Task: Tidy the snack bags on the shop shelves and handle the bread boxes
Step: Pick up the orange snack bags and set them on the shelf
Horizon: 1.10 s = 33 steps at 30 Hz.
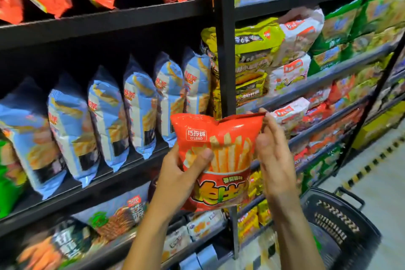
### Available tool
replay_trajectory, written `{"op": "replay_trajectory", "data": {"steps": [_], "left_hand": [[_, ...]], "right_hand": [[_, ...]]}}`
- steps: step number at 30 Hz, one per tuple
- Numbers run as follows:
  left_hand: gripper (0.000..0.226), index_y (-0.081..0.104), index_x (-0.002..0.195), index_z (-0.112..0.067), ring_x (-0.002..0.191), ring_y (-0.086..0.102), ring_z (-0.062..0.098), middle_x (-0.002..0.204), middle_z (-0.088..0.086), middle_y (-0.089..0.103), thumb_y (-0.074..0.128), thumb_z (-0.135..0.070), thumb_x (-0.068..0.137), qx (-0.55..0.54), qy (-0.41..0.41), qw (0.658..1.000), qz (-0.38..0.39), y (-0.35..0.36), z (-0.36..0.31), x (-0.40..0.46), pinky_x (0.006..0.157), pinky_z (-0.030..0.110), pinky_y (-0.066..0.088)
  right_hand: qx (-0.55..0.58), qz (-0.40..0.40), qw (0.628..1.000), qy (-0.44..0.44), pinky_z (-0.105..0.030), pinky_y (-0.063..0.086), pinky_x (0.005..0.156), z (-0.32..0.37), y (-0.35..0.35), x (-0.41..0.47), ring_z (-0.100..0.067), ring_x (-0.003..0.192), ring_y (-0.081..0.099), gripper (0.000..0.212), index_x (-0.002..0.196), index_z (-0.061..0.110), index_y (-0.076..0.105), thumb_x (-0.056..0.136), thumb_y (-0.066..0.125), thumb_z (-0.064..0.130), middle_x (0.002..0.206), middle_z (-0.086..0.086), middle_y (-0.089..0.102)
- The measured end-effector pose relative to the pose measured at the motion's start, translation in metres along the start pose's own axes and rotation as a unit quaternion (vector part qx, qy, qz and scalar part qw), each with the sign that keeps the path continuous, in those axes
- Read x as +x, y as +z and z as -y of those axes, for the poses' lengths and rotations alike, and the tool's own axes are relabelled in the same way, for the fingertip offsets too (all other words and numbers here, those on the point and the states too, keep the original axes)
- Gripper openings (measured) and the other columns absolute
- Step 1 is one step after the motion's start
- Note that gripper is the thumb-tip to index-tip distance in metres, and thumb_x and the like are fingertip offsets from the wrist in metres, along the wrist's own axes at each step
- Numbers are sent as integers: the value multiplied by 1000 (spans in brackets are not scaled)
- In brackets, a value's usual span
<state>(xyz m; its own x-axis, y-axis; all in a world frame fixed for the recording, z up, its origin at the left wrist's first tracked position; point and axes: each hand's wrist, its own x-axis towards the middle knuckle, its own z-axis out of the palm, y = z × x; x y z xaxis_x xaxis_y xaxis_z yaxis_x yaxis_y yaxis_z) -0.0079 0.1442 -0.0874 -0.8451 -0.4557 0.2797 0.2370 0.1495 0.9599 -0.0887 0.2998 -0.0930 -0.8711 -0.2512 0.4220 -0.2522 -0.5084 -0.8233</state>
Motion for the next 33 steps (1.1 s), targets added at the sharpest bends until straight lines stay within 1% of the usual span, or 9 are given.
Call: {"op": "replay_trajectory", "data": {"steps": [4,7,10,13,16,20,26,29,33], "left_hand": [[70,68,107,-26,93,76,5,99,-14,79,82,-74,57,26,-12,1000,-8,-9,6,-13,75,17,56],[81,67,109,-26,95,75,5,101,-15,79,78,-84,53,38,-25,999,1,-13,9,-17,75,16,56],[85,65,115,-25,100,75,9,107,-12,78,79,-83,54,49,-42,998,26,-14,8,-19,79,19,57],[73,62,124,-25,109,71,10,118,-7,75,82,-68,68,-15,-25,998,47,-11,4,-20,86,22,55],[61,62,129,-11,124,65,26,133,9,68,80,-43,81,-53,32,998,31,-7,-2,-17,95,34,55],[29,70,107,-8,115,70,24,120,7,74,84,-15,83,-11,51,999,3,6,-3,-19,88,29,57],[14,75,96,-8,101,74,19,106,3,78,77,-5,82,19,85,996,-27,14,2,-21,83,26,57],[16,74,98,-5,104,73,23,106,7,77,76,-1,83,23,106,994,-14,17,4,-21,86,29,57],[14,75,96,-5,99,74,24,101,8,77,78,-9,82,2,75,997,-23,18,8,-23,85,35,60]], "right_hand": [[1,43,999,20,-30,54,97,2,-6,0,-26,125,65,62,136,18,58,90,70,57,134,-7,69],[-3,36,998,46,-25,58,82,0,1,-2,-21,104,74,33,115,11,70,89,72,32,112,-7,78],[-8,-16,999,42,-23,57,70,-7,6,-5,-13,80,73,20,96,9,71,84,72,25,87,-2,78],[-7,-46,998,34,-23,56,66,-12,4,-9,-11,73,71,14,88,11,69,84,73,23,78,0,76],[-43,-24,998,24,-23,57,72,-14,-1,-13,-12,82,74,10,95,17,74,86,73,22,88,1,78],[-54,-10,998,24,-21,57,77,-15,-6,-16,-13,94,75,13,99,27,76,86,74,24,100,3,78],[-55,46,997,15,-24,54,92,-16,-16,-18,-21,115,69,30,111,9,69,84,77,18,116,-4,74],[-62,11,998,29,-21,55,85,-12,-12,-17,-16,101,73,27,97,9,71,78,83,24,103,-4,77],[-44,-88,986,132,-24,57,62,-10,0,-20,-15,70,75,32,83,12,72,68,93,31,77,-1,76]]}}
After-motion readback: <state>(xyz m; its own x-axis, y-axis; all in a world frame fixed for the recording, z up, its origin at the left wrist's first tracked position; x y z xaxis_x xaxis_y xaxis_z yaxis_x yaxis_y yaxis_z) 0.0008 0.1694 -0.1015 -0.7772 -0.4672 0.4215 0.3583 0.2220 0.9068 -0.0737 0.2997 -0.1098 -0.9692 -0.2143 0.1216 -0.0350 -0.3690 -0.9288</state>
